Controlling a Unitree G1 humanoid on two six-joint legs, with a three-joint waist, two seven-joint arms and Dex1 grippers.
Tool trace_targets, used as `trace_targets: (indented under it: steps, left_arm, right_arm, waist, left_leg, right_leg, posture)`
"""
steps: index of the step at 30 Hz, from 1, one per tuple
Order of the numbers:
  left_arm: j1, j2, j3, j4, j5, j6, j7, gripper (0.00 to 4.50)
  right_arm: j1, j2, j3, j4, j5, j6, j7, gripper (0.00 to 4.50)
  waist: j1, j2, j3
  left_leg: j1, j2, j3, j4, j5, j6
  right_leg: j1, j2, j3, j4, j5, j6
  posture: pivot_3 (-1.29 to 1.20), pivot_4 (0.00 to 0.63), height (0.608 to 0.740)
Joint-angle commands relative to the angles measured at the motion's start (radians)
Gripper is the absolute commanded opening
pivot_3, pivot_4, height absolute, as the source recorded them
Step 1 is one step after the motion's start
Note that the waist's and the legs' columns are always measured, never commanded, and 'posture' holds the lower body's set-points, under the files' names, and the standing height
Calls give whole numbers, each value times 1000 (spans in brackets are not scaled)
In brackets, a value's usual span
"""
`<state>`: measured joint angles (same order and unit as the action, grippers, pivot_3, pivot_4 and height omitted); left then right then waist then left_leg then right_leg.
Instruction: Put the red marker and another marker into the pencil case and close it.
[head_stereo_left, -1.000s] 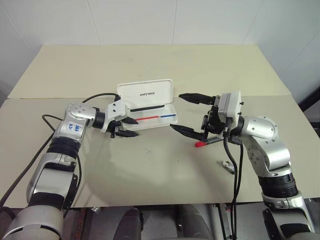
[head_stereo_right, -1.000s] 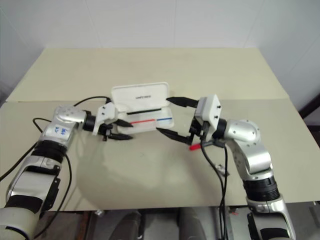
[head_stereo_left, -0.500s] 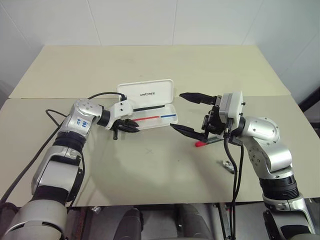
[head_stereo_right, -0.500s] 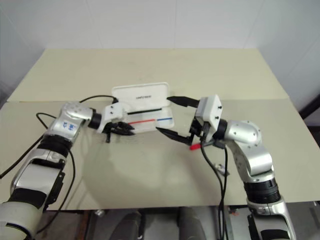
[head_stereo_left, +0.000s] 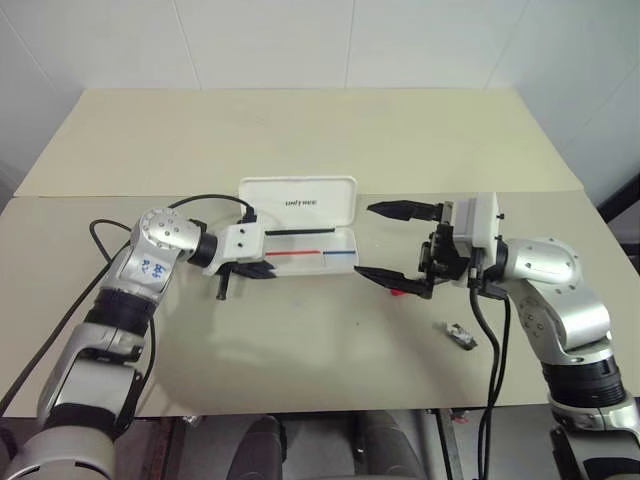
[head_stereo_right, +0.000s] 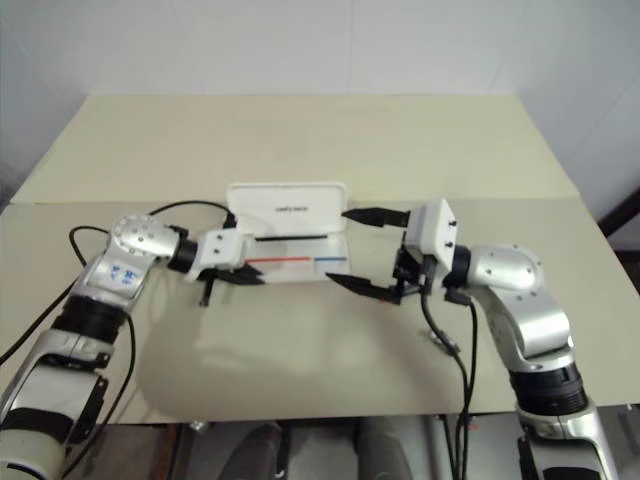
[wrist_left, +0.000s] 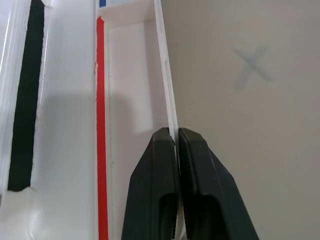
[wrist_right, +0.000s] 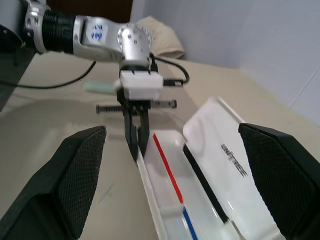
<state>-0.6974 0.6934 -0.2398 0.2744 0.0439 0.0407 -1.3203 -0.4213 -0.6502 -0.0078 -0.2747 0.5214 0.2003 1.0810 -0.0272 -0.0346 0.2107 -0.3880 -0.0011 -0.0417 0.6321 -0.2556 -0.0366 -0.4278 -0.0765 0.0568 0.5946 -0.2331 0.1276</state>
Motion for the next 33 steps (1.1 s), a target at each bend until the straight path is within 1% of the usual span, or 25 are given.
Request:
trace_targets:
  steps: [1,2,5,12,15,19,24,26,29,32,33]
  left_arm:
    - [59,30,5,-177,-48,68,-28,9]
    - [78,37,5,-217,-54,90,-27,9]
    - [121,47,2,-322,-65,160,-12,9]
    - [206,75,-1,-506,-60,320,27,9]
    - [242,104,-3,-538,-52,360,44,9]
    - [316,149,5,-557,-49,347,72,9]
    - [316,144,-13,-550,-57,341,94,9]
    - [316,134,-18,-565,-93,399,80,9]
    - [313,107,-23,-594,-126,449,95,821]
    - [303,64,-16,-624,-160,479,126,1734]
    - [299,55,-14,-632,-166,480,131,1734]
  right_arm:
    - [28,-47,-58,-31,31,-1,35,4500]
    - [36,-56,-66,-28,32,-1,38,4500]
    - [53,-76,-83,-21,25,-7,40,4500]
    - [94,-76,-108,-44,27,3,12,4500]
    - [99,-76,-112,-50,28,5,4,4500]
    - [106,-76,-115,-56,28,9,-6,4500]
    - [96,-68,-104,-53,22,12,-16,4500]
    - [90,-64,-98,-51,20,12,-18,4500]
    - [84,-61,-93,-47,18,11,-20,4500]
    - [84,-58,-90,-46,18,9,-21,4500]
    - [83,-57,-89,-46,18,9,-21,4500]
  waist:
    - [0,0,0]
    - [1,0,0]
    - [0,0,0]
    - [-4,0,0]
    - [-4,0,0]
    - [-5,0,0]
    - [-4,0,0]
    - [-4,0,0]
    - [-2,0,0]
    - [0,0,0]
    - [1,0,0]
  left_leg:
    - [0,0,0,0,0,0]
    - [0,0,0,1,0,0]
    - [0,0,0,2,0,0]
    - [1,0,1,4,1,1]
    - [2,1,1,4,1,1]
    - [3,2,1,4,1,1]
    - [3,2,1,4,1,1]
    - [3,2,1,4,1,1]
    - [3,1,1,4,1,1]
    - [2,1,1,4,1,1]
    - [2,1,1,4,1,1]
  right_leg:
    - [0,0,0,-1,0,0]
    - [0,0,0,-4,0,0]
    - [0,0,0,-3,0,0]
    - [1,1,1,-2,-2,-3]
    - [1,2,1,-1,-2,-4]
    - [1,2,1,-1,-5,-8]
    - [1,2,1,-1,-7,-12]
    - [1,2,1,-1,-7,-12]
    - [1,2,1,-1,-7,-12]
    - [1,2,1,-1,-6,-11]
    - [1,2,1,-1,-6,-11]
  posture:
    - [0,150,740]
    - [0,150,740]
    - [0,150,740]
    - [0,150,740]
    - [0,150,740]
    - [0,150,740]
    - [0,150,740]
    - [0,150,740]
    - [0,150,740]
    - [0,150,740]
    - [0,150,740]
